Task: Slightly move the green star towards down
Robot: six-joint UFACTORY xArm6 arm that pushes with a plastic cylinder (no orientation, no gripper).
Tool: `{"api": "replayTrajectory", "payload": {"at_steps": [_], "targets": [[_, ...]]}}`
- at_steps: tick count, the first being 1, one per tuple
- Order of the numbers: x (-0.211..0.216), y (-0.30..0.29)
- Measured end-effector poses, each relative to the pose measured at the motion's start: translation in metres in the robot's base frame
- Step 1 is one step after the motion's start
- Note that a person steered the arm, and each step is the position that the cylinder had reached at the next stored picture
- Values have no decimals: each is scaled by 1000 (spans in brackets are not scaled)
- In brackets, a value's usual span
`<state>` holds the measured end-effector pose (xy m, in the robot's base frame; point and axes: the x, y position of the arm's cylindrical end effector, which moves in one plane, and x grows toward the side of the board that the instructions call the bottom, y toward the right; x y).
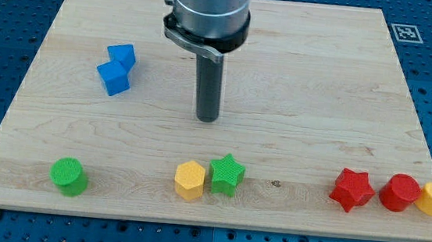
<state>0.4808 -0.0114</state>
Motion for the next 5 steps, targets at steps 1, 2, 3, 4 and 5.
{"api": "replayTrajectory", "payload": {"at_steps": [1, 2, 3, 4, 5], "targets": [[21, 20], [21, 21], [21, 21], [31, 28], [41, 33]]}}
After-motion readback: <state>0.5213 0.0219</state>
